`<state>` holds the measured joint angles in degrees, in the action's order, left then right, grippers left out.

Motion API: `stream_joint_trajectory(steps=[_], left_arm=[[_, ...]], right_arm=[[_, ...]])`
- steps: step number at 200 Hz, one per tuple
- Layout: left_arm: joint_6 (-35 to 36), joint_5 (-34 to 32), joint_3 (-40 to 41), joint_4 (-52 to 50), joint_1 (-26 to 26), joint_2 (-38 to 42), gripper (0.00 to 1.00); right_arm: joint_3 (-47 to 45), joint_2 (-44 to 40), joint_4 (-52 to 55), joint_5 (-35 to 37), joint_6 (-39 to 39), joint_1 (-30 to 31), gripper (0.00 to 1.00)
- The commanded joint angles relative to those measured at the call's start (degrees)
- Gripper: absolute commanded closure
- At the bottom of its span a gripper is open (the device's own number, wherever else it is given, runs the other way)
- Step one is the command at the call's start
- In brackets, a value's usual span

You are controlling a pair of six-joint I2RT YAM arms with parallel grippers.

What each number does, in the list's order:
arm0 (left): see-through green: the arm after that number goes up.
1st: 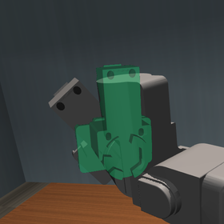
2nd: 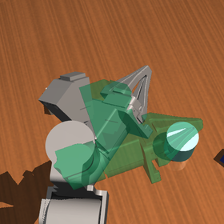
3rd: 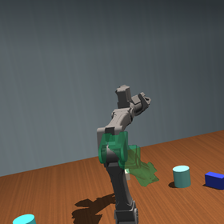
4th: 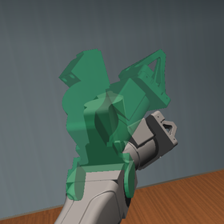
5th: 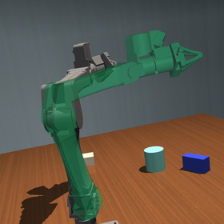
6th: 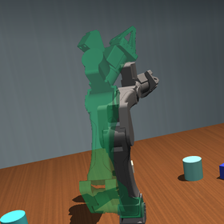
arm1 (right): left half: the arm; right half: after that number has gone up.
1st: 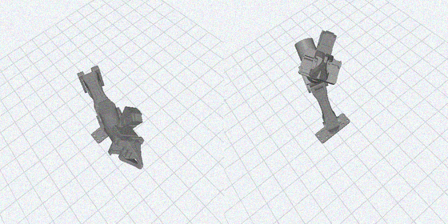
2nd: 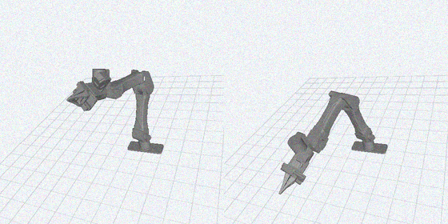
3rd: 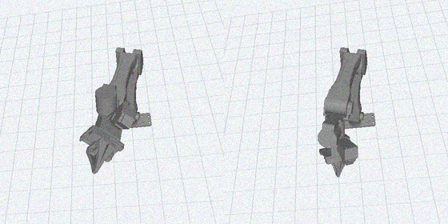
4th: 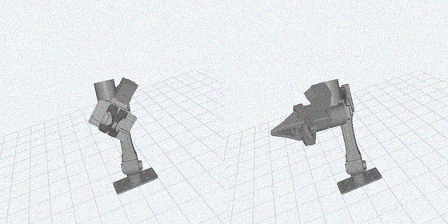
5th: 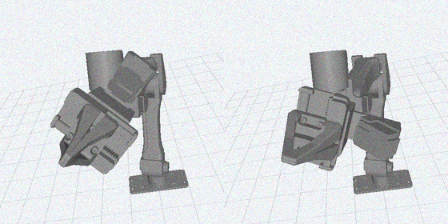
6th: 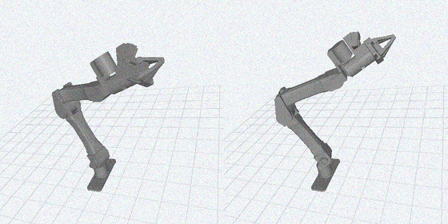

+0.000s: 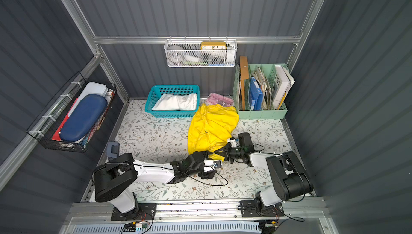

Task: Roll up the shorts
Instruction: Roll the shorts at the center of the board.

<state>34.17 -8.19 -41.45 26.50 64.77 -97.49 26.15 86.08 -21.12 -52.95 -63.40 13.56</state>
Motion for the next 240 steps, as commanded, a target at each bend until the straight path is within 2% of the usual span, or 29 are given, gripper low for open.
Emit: stream_joint_trajectory(steps=[1,27,46,60,70,85,87,89,130,141,150,159,177,199,208,220,231,240], left_arm=[[-2.91,-1.38,0.51,0.43,-1.32,-0.87,0.16],[-5.65,-1.20,0.01,-1.19,-2.63,-1.96,0.45],[-6.47,-1.63,0.05,-1.19,-2.85,-2.99,0.50],[-7.18,-2.49,0.05,-1.15,-2.81,-3.81,0.42],[-7.92,-3.03,0.02,-0.96,-2.74,-4.18,0.22],[-8.58,-2.88,0.16,-0.54,-2.83,-4.31,0.09],[-8.62,-2.84,0.15,-0.50,-2.82,-4.33,0.03],[-8.67,-2.88,0.17,-0.49,-2.81,-4.30,0.01],[-7.73,-5.50,-0.12,0.83,-2.92,-5.64,0.03],[-7.89,-5.53,-0.11,0.66,-3.12,-5.73,0.13],[-8.06,-5.49,-0.16,0.40,-3.16,-5.70,0.34],[-8.07,-5.08,-0.15,0.22,-3.25,-5.68,0.49],[-8.16,-3.51,-0.32,-0.70,-3.50,-5.78,0.67],[-8.68,-1.08,-1.22,-2.93,-3.95,-4.80,0.85],[-9.03,0.34,-1.60,-4.27,-4.61,-3.98,1.00],[-9.13,2.58,-2.46,-6.56,-5.63,-2.75,1.00],[-9.15,5.70,-3.83,-10.01,-6.96,-1.47,1.00],[-9.15,8.19,-5.06,-12.95,-8.08,-0.43,1.00]], right_arm=[[-0.70,0.26,-1.68,-1.81,0.31,-0.94,1.00],[-1.10,-0.12,-1.64,-2.09,0.55,-1.61,1.00],[-1.26,-0.22,-1.55,-2.45,0.73,-2.00,1.00],[-1.45,-0.52,-1.88,-2.43,0.49,-2.30,1.00],[-1.54,-0.77,-2.05,-2.65,0.30,-2.49,1.00],[-1.37,-0.87,-1.99,-2.84,0.28,-2.58,1.00],[-1.37,-0.91,-1.99,-2.86,0.29,-2.58,1.00],[-1.37,-0.91,-1.99,-2.86,0.29,-2.58,1.00],[-1.54,-0.77,-2.34,-3.16,0.03,-2.58,1.00],[-1.54,-0.75,-2.34,-3.24,0.07,-2.58,1.00],[-1.54,-0.88,-2.39,-3.22,0.03,-2.58,1.00],[-1.71,-0.94,-2.58,-3.22,0.05,-2.63,1.00],[-1.89,-1.30,-3.42,-3.48,0.03,-2.66,1.00],[-1.81,-2.27,-3.13,-3.36,1.99,-2.66,0.86],[-1.43,-2.94,-1.68,-2.91,3.27,-2.66,0.79],[-0.98,-4.17,0.30,-2.12,5.65,-2.66,0.66],[-0.23,-5.80,3.92,-0.75,8.39,-2.75,0.48],[0.67,-7.29,8.24,0.70,11.58,-2.75,0.42]])
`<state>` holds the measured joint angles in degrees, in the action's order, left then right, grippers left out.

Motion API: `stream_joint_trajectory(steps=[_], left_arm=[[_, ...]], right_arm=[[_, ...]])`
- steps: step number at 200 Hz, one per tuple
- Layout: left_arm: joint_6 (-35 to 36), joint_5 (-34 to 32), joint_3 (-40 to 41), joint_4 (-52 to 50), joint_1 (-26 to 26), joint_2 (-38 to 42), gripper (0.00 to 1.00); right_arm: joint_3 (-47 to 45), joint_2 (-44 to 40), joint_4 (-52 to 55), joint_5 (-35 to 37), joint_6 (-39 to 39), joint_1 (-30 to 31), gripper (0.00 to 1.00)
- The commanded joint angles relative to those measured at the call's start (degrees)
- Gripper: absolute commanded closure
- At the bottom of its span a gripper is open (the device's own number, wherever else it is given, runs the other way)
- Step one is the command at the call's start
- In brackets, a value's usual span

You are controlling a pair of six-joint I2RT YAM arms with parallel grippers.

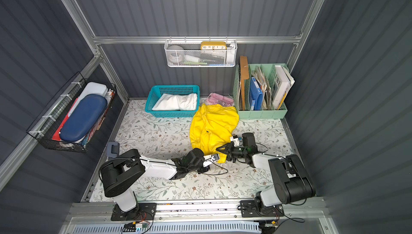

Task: Roll up the shorts
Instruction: Roll the shorts at the center of the board.

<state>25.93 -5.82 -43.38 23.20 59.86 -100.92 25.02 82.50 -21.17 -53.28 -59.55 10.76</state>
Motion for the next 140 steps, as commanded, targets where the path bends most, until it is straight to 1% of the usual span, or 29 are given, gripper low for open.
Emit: stream_joint_trajectory(steps=[1,21,44,56,85,97,106,117,121,126,140], left_arm=[[-0.90,6.13,-3.22,-9.96,-3.30,3.05,1.00],[0.13,11.14,-5.93,-16.04,-5.11,5.22,1.00],[1.62,16.18,-10.87,-24.54,-6.74,5.62,1.00],[2.67,19.13,-14.31,-30.17,-7.51,4.82,1.00],[5.78,23.29,-23.32,-43.29,-8.46,0.98,1.00],[6.99,25.36,-27.04,-48.20,-9.07,-0.77,1.00],[7.75,26.44,-29.53,-51.36,-9.45,-2.11,1.00],[9.03,29.08,-31.92,-55.03,-10.26,-3.54,1.00],[9.38,29.67,-34.43,-56.30,-10.62,-4.21,1.00],[9.74,30.14,-35.63,-57.73,-11.04,-4.87,1.00],[11.11,31.03,-38.99,-61.65,-12.09,-6.63,1.00]], right_arm=[[1.93,-3.86,8.71,1.18,8.06,0.05,0.42],[3.11,-7.68,15.25,5.04,14.00,-0.20,0.37],[3.29,-12.60,20.41,11.14,19.83,-0.92,0.37],[3.49,-17.57,23.49,14.43,24.24,-1.01,0.37],[4.12,-28.58,31.38,22.87,36.01,-1.09,0.35],[3.59,-33.41,32.62,24.89,41.04,-1.10,0.33],[2.82,-37.68,33.08,28.16,42.08,-1.05,0.31],[0.96,-42.53,30.63,27.31,45.18,-1.01,0.27],[0.27,-44.00,29.21,27.13,46.20,-0.93,0.26],[-1.02,-45.87,26.70,27.54,46.77,-0.91,0.25],[-1.72,-49.71,27.87,29.92,49.64,-0.88,0.22]])
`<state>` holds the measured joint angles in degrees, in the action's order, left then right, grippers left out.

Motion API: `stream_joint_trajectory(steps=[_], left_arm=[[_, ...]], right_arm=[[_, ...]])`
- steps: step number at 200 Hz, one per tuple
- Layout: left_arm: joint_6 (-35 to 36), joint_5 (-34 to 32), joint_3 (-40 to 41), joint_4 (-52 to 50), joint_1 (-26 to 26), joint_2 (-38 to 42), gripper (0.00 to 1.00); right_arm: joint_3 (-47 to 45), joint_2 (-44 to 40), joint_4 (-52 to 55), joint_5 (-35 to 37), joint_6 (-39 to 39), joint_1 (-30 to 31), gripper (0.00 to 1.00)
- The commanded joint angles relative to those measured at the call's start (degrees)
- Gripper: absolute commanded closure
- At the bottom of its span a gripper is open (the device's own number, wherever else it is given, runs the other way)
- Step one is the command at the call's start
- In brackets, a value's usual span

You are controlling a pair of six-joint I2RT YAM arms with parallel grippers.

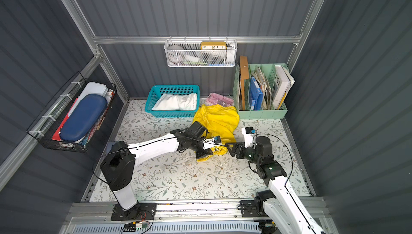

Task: Roll up the shorts
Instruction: Roll the shorts at the center of the board.

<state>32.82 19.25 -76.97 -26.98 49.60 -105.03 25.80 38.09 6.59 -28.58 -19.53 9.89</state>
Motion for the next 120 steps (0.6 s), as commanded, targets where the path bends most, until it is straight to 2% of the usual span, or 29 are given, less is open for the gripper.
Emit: stream_joint_trajectory(steps=[1,29,58,82,120], left_arm=[[4.29,6.02,-5.57,-11.67,-1.95,-2.58,1.00],[5.04,10.05,-10.65,-17.06,-3.98,-4.20,1.00],[5.92,13.73,-16.30,-24.72,-4.28,-7.35,1.00],[7.07,18.46,-17.94,-27.18,-4.81,-11.30,1.00],[9.47,23.06,-23.19,-30.86,-7.48,-21.68,1.00]], right_arm=[[-2.47,-5.52,0.32,5.30,10.05,-0.02,0.22],[0.02,-6.10,5.99,4.10,20.35,0.04,0.20],[1.84,-2.05,2.77,1.36,26.17,0.84,0.20],[4.77,0.46,6.95,0.96,40.25,4.18,0.20],[7.38,2.37,13.59,2.36,59.01,9.62,0.19]])
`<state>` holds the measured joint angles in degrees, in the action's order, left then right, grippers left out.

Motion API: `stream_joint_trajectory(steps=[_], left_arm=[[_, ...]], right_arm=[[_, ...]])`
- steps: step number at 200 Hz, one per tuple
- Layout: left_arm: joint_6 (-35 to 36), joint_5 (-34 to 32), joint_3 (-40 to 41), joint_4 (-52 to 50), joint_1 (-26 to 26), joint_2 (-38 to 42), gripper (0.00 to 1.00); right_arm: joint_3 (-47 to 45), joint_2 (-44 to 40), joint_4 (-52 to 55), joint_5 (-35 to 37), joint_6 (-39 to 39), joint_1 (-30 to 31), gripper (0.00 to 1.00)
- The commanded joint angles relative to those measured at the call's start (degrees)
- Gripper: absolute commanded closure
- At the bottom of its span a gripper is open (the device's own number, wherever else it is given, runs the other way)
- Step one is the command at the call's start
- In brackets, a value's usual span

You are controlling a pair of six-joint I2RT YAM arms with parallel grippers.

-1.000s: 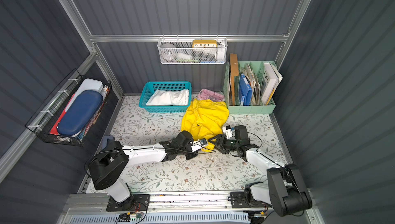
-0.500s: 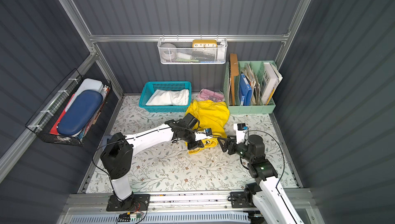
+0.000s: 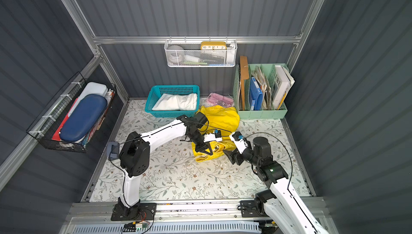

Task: Roll up the shorts
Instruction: Roll the shorts at the center of the board.

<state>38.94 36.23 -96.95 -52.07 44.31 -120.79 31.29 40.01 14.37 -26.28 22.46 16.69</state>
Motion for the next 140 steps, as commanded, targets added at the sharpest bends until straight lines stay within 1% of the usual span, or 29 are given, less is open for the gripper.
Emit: stream_joint_trajectory(steps=[1,15,39,53,86,97,99,105,140], left_arm=[[3.48,6.15,-3.45,-5.90,-2.19,-6.29,1.00],[7.15,7.14,-6.97,-8.54,-3.85,-10.41,1.00],[8.19,8.55,-11.24,-10.65,-6.66,-15.95,1.00],[8.18,8.48,-12.98,-11.18,-7.99,-18.16,1.00],[7.16,6.97,-15.57,-11.13,-9.07,-21.61,1.00],[6.74,6.53,-15.97,-11.19,-9.07,-22.55,1.00],[6.58,6.43,-16.05,-11.16,-9.07,-22.69,1.00],[6.28,6.14,-16.17,-11.12,-9.10,-23.18,1.00],[5.25,5.53,-17.17,-11.40,-9.07,-24.92,1.00]], right_arm=[[1.87,0.48,6.05,0.08,17.54,3.00,0.19],[1.53,0.88,8.73,0.50,25.16,5.37,0.20],[0.77,2.74,11.36,3.98,35.43,9.37,0.19],[-0.33,3.68,10.99,6.64,38.56,11.53,0.16],[-3.05,6.75,3.07,10.72,42.86,14.13,0.11],[-2.43,9.51,2.09,11.47,45.81,14.47,0.10],[-2.32,10.01,1.79,13.20,46.24,14.53,0.10],[-2.06,11.42,1.04,14.30,47.36,14.55,0.09],[-1.51,20.76,-6.30,16.88,54.36,14.63,0.09]])
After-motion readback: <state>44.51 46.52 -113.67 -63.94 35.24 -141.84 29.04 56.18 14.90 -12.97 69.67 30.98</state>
